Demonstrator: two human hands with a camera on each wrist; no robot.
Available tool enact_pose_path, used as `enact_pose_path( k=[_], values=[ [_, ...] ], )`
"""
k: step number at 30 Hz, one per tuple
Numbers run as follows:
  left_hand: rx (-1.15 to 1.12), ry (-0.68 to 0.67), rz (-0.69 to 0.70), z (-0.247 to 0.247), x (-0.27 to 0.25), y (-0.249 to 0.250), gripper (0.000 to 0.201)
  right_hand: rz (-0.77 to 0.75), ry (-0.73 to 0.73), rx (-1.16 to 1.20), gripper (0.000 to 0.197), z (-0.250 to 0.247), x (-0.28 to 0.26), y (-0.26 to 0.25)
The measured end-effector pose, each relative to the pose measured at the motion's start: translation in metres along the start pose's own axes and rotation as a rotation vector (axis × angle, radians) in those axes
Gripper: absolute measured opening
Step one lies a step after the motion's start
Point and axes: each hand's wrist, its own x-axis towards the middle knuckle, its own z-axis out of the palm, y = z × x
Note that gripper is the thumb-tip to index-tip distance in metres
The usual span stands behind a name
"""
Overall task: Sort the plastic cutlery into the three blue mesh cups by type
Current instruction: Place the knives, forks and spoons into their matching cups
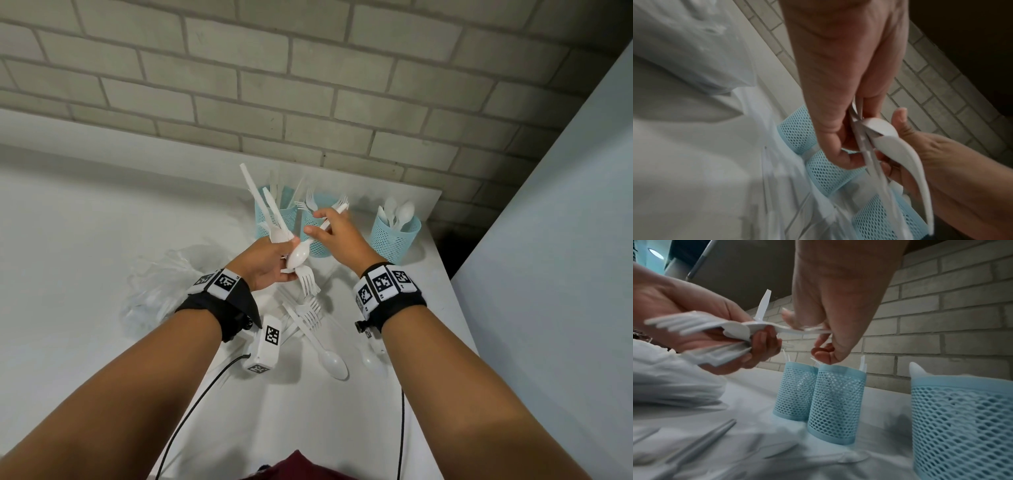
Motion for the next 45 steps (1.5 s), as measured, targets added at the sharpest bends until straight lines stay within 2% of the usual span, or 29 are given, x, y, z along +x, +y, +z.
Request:
enact_pose_path(
  k=[3, 6, 9, 11, 13, 17, 22, 23, 25, 27, 29, 31, 34, 38, 42, 45],
  values=[
    [0.012, 0.014, 0.012, -0.002, 0.001, 0.002, 0.016, -0.023, -0.139, -0.042, 0.06, -0.007, -0.004, 0.0],
    [0.004, 0.018, -0.008, -0.004, 0.002, 0.001, 0.009, -0.102, -0.2, -0.106, 0.043, -0.012, -0.003, 0.003],
    [0.008, -0.005, -0.046, -0.004, 0.001, 0.001, 0.01, -0.133, -0.181, -0.199, 0.024, -0.015, 0.0, 0.005],
    [-0.003, -0.024, -0.067, -0.003, -0.001, 0.002, 0.017, -0.119, -0.169, -0.287, 0.024, -0.016, 0.0, 0.004],
    [-0.031, -0.029, -0.077, -0.005, 0.001, 0.004, 0.019, -0.09, -0.174, -0.344, 0.031, -0.018, 0.0, 0.003],
    [-0.027, -0.032, -0.132, -0.011, 0.001, 0.006, 0.011, 0.074, -0.11, -0.209, 0.032, -0.023, 0.002, 0.005],
    [0.012, -0.033, -0.221, -0.011, -0.001, 0.005, 0.011, 0.208, -0.199, -0.252, 0.03, -0.027, 0.009, 0.001],
    [0.011, -0.033, -0.235, -0.011, -0.001, 0.005, 0.01, 0.212, -0.162, -0.268, 0.031, -0.028, 0.01, -0.002],
    [0.022, -0.035, -0.26, -0.011, 0.001, 0.004, 0.009, 0.131, 0.034, -0.229, 0.031, -0.03, 0.01, -0.013],
    [0.053, -0.039, -0.274, -0.009, 0.002, 0.004, 0.009, -0.052, 0.257, -0.097, 0.03, -0.033, 0.007, -0.031],
    [0.089, -0.052, -0.285, -0.005, 0.002, 0.005, 0.006, -0.242, 0.367, -0.076, 0.031, -0.033, 0.004, -0.049],
    [0.128, -0.066, -0.289, -0.002, 0.002, 0.006, 0.003, -0.356, 0.318, -0.192, 0.03, -0.029, 0.004, -0.061],
    [0.186, -0.074, -0.272, -0.001, 0.003, 0.006, 0.005, -0.437, 0.149, -0.406, 0.027, -0.019, 0.01, -0.069],
    [0.181, -0.05, -0.246, -0.009, -0.001, 0.01, 0.005, -0.443, 0.016, -0.74, 0.025, -0.005, 0.018, -0.062],
    [0.187, -0.081, -0.208, -0.023, -0.01, 0.019, 0.008, -0.45, -0.015, -0.814, 0.032, -0.001, 0.016, -0.057],
    [0.19, -0.122, -0.179, -0.027, -0.014, 0.025, 0.007, -0.396, -0.093, -0.739, 0.038, 0.001, 0.015, -0.049]
  ],
)
